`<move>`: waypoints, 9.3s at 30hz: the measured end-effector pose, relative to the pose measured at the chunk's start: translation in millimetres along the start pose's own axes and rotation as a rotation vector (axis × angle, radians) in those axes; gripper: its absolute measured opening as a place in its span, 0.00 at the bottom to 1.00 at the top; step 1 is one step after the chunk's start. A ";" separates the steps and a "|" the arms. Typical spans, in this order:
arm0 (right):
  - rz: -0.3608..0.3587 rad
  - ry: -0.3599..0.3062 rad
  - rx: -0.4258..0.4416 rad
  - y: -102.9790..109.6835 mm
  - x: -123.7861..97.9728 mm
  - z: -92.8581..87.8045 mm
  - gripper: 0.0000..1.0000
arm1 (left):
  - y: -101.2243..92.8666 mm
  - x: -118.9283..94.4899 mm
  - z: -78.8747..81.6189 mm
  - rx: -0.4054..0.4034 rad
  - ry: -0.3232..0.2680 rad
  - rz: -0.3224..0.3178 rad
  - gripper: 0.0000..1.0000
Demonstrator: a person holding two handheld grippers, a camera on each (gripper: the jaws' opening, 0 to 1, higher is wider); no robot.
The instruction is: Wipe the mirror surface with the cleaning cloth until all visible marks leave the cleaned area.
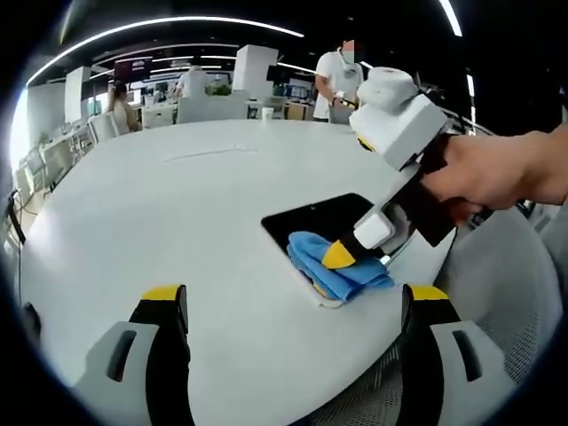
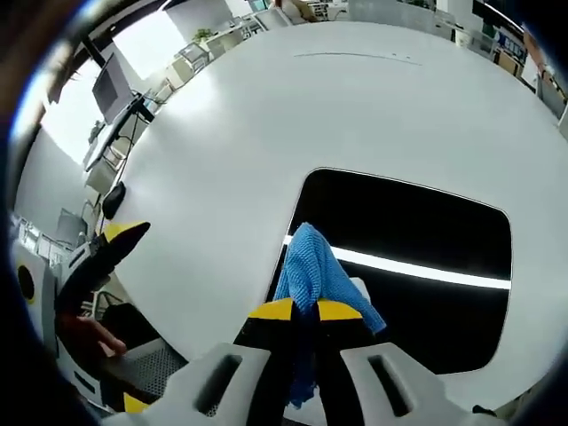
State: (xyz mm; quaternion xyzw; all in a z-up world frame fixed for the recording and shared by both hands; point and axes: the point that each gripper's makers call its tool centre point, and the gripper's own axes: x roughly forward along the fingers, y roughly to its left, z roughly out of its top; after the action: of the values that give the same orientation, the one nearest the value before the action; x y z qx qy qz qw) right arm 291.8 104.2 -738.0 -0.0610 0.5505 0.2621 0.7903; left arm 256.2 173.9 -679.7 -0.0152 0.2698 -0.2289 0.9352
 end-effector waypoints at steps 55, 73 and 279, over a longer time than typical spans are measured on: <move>0.037 -0.026 -0.121 10.9 8.7 15.8 0.01 | -5.5 1.1 -6.4 0.015 0.037 -0.020 0.99; -0.002 -0.028 -0.214 2.3 22.4 49.9 0.01 | 4.3 -1.2 -8.7 -0.037 0.020 0.008 0.99; 0.084 -0.053 -0.106 -27.3 -20.6 -32.6 0.02 | -6.6 -0.2 6.2 0.063 -0.015 0.005 0.98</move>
State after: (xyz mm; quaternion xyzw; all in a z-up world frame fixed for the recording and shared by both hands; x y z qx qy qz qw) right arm 272.4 61.2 -737.3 -0.0725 0.5168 0.3252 0.7886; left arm 256.5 167.6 -673.3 0.0134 0.2557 -0.2348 0.9377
